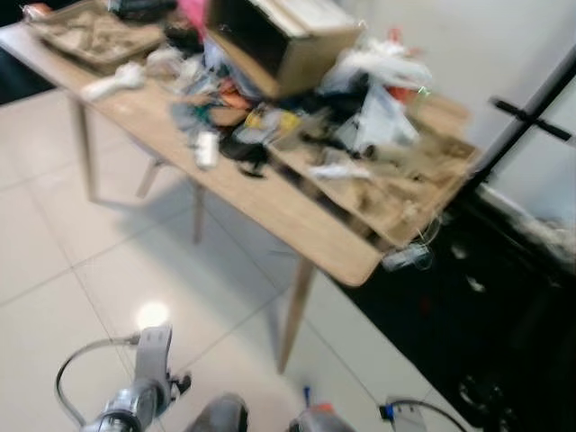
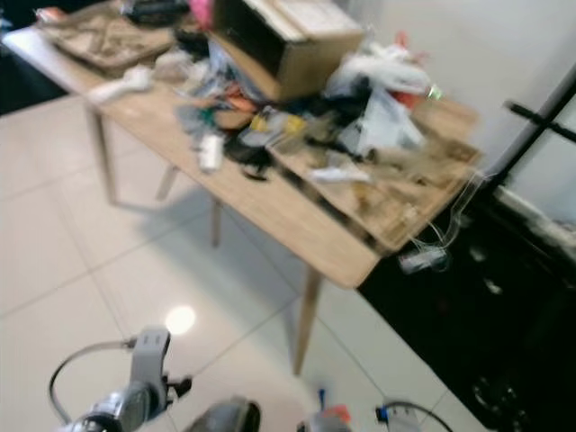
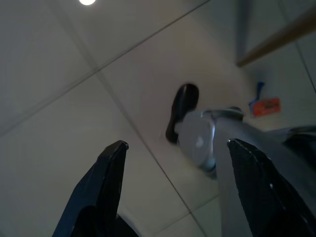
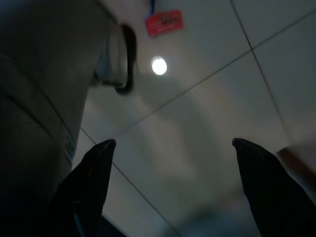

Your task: Picking trash to rubbish bin

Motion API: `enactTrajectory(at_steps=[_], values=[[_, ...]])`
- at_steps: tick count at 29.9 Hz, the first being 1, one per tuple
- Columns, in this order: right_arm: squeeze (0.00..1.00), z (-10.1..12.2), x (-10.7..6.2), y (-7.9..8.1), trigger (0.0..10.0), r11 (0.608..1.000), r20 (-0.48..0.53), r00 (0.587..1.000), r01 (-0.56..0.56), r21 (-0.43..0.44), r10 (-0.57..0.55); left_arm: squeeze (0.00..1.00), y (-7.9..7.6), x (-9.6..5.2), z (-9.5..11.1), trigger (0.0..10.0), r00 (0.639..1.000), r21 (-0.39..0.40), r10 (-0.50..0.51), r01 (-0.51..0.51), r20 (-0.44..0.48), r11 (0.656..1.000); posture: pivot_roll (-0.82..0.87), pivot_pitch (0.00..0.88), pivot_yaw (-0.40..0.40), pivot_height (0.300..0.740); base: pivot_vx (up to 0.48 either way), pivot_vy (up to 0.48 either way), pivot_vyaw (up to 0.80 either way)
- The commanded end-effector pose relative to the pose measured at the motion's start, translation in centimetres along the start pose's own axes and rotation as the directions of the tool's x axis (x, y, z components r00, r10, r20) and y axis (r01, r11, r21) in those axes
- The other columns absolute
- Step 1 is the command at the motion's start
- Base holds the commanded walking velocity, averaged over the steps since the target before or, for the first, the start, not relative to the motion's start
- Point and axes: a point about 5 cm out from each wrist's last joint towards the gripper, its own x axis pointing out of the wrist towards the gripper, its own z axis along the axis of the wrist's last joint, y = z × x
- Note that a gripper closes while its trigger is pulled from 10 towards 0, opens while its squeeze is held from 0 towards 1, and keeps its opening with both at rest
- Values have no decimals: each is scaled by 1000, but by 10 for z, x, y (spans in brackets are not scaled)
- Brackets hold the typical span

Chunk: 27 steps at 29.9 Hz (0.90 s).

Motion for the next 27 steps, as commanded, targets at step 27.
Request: enactTrajectory(at_steps=[27], values=[[0, -2, -1, -8, 10000, 999, -22, 998, 52, 9, -52, 0, -9, 1, -8, 10000, 998, -55, -59, 58, -28, 997, 136, 96, -55, 740, 0, -165, 114]])
